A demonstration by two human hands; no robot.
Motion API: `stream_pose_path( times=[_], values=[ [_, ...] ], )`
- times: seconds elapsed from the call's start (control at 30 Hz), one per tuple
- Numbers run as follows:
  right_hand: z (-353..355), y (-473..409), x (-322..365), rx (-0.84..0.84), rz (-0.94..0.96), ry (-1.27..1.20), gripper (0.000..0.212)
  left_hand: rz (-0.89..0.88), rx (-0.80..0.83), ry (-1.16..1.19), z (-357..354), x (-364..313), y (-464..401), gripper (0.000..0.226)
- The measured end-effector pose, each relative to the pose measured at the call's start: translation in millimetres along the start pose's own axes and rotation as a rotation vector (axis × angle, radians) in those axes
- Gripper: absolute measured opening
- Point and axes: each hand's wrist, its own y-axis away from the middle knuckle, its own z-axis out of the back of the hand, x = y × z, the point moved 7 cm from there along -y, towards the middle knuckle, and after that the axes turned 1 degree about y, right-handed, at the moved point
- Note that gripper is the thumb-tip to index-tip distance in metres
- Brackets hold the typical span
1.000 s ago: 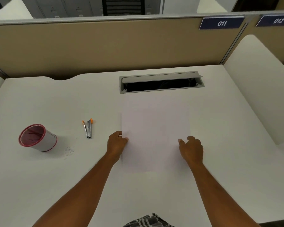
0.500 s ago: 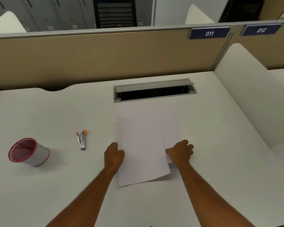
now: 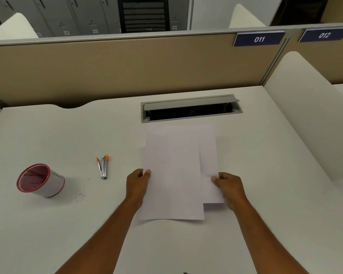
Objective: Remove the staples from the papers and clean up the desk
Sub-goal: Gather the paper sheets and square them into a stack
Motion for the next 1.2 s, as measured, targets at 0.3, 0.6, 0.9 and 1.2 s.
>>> stream_pose_path(
  times=[0.3,0.6,0.9,1.2],
  values=[
    [-39.5,29.1,5.5,0.308,-0.034,-0.038,0.012,0.014,0.004,0.099,3.0,-6.8,9.4,0.035],
    [-45.7,28.2,25.6,-0.19,0.277,0.691,0.037,-0.058,-0.162,-0.17,23.8,-4.5,13.0,0.007],
    [-78.7,33.5,27.8,-0.247,0.272,1.0,0.04,-0.18,-0.15,-0.318,11.1,-7.2,20.1,0.018],
    [-77.2,25.3,21.4,-0.13,0.125,0.607,0.06,-0.135,-0.133,-0.247,11.0,-3.9,15.4,0.011]
  ],
)
